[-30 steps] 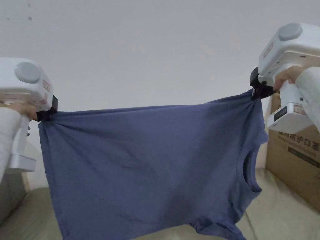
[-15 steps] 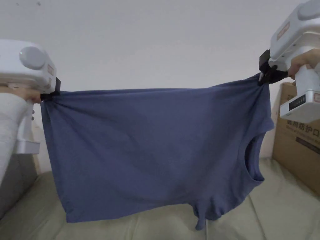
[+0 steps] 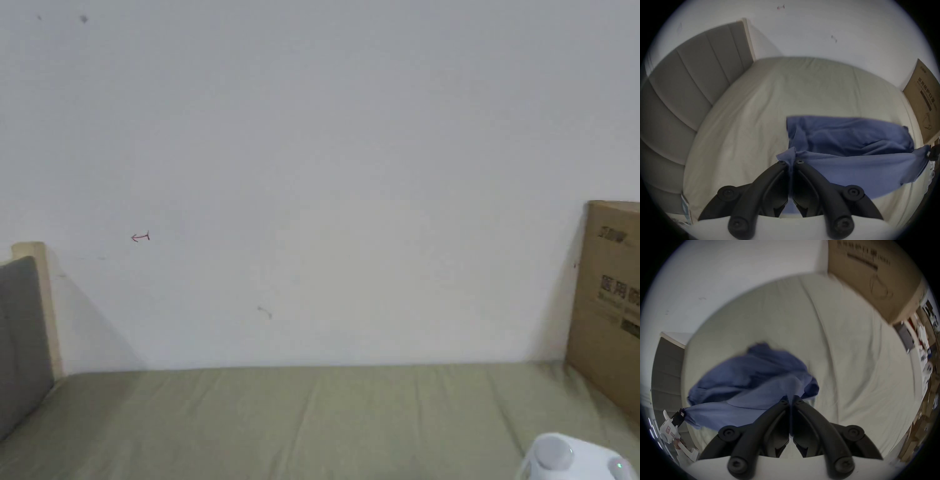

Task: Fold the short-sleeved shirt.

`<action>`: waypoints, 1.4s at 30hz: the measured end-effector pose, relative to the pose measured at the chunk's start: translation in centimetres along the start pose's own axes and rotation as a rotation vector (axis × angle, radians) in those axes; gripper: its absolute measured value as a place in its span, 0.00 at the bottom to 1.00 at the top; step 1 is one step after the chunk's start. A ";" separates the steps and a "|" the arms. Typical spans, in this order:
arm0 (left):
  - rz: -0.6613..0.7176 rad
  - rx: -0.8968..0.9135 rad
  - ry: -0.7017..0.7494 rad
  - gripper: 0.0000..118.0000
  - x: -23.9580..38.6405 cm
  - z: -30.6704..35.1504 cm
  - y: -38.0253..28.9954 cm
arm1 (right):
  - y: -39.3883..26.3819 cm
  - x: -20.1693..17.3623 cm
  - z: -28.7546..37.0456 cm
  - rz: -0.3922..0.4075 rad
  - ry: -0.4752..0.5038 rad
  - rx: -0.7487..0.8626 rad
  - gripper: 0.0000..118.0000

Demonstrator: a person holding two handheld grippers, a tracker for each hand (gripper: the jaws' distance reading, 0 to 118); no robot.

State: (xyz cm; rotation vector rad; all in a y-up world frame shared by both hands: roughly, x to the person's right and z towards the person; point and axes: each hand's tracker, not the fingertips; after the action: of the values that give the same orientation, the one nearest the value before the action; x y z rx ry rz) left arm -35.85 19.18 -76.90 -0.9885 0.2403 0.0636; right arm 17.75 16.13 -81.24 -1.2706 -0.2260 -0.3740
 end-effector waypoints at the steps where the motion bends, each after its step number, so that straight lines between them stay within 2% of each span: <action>1: -0.004 -0.010 0.000 0.02 -0.1 0.3 0.2 | -0.3 0.4 -1.3 -0.005 0.005 -0.016 0.00; 2: -0.027 -0.033 0.001 0.02 -0.5 1.0 1.2 | -0.5 1.0 -2.5 -0.009 -0.012 -0.039 0.00; 4: -0.039 -0.040 0.002 0.02 -0.6 -6.4 -2.8 | -0.6 1.5 -3.5 0.001 0.003 -0.037 0.00; 7: -0.027 -0.034 -0.019 0.02 -3.4 -7.4 -0.9 | -0.7 2.0 -3.0 0.004 0.015 -0.032 0.00; 8: -0.039 -0.024 -0.020 0.02 -2.8 -5.7 -2.1 | -0.6 2.1 -2.3 0.008 0.018 -0.018 0.00; 11: -0.070 0.050 -0.053 0.02 -6.4 -3.8 -0.7 | -2.1 2.5 1.3 0.041 0.072 0.059 0.00; 12: -0.071 0.080 -0.070 0.02 -3.8 -1.6 -3.5 | -3.0 2.8 2.8 0.049 0.091 0.092 0.00; 15: -0.113 0.106 -0.085 0.02 -6.2 1.3 -5.3 | -8.6 3.2 7.0 0.093 0.121 0.166 0.00; 16: -0.118 0.114 -0.089 0.02 -5.6 4.1 -8.8 | -10.5 3.7 7.8 0.126 0.118 0.169 0.00; 18: -0.126 0.120 -0.114 0.02 -7.1 6.0 -11.6 | -15.2 4.6 9.4 0.112 0.098 0.186 0.00; 20: -0.157 0.124 -0.109 0.02 -7.5 8.8 -16.0 | -19.2 6.1 10.3 0.123 0.118 0.187 0.00; 22: -0.197 0.145 -0.088 0.02 -8.8 10.7 -20.0 | -24.0 7.9 11.3 0.110 0.140 0.193 0.00; 24: -0.224 0.125 -0.093 0.02 -10.2 13.0 -24.5 | -29.3 10.2 11.9 0.056 0.156 0.199 0.00; 27: -0.228 0.128 -0.097 0.02 -12.7 15.5 -30.3 | -36.1 13.2 12.3 0.051 0.167 0.186 0.00; 29: -0.242 0.123 -0.098 0.02 -13.8 16.5 -33.3 | -39.7 14.6 12.5 0.078 0.151 0.172 0.00; 31: -0.255 0.093 -0.115 0.02 -14.8 17.2 -35.9 | -42.2 15.9 12.3 0.069 0.129 0.162 0.00; 33: -0.240 0.097 -0.114 0.02 -15.4 17.7 -37.6 | -43.6 16.9 12.1 0.018 0.171 0.155 0.00; 34: -0.231 0.100 -0.130 0.03 -15.8 17.9 -38.6 | -44.1 17.2 12.0 0.024 0.167 0.152 0.00; 35: -0.217 0.108 -0.133 0.07 -16.0 17.8 -39.0 | -44.4 17.1 11.9 0.029 0.169 0.154 0.00; 36: -0.192 0.110 -0.135 0.24 -16.2 17.8 -39.2 | -44.6 17.0 11.9 0.046 0.181 0.155 0.01; 37: -0.172 0.092 -0.136 0.46 -16.3 17.8 -39.4 | -44.4 16.8 11.8 0.055 0.184 0.152 0.05; 38: -0.141 0.079 -0.128 0.67 -16.5 17.8 -39.7 | -44.2 16.8 11.8 0.055 0.184 0.151 0.22; 39: -0.112 0.061 -0.150 0.86 -16.7 18.0 -39.6 | -44.4 16.5 12.3 0.058 0.178 0.158 0.58; 40: -0.095 0.063 -0.188 0.91 -16.8 18.2 -39.6 | -44.6 16.3 12.7 0.060 0.164 0.174 0.77; 42: -0.087 0.089 -0.208 0.91 -17.4 19.7 -40.1 | -45.0 16.2 13.8 0.104 0.183 0.230 0.79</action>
State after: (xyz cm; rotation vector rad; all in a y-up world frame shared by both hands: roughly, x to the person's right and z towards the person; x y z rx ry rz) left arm -42.83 14.49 -29.73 -0.8955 0.0095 0.0751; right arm 15.40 15.82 -31.49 -1.0111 -0.0451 -0.3617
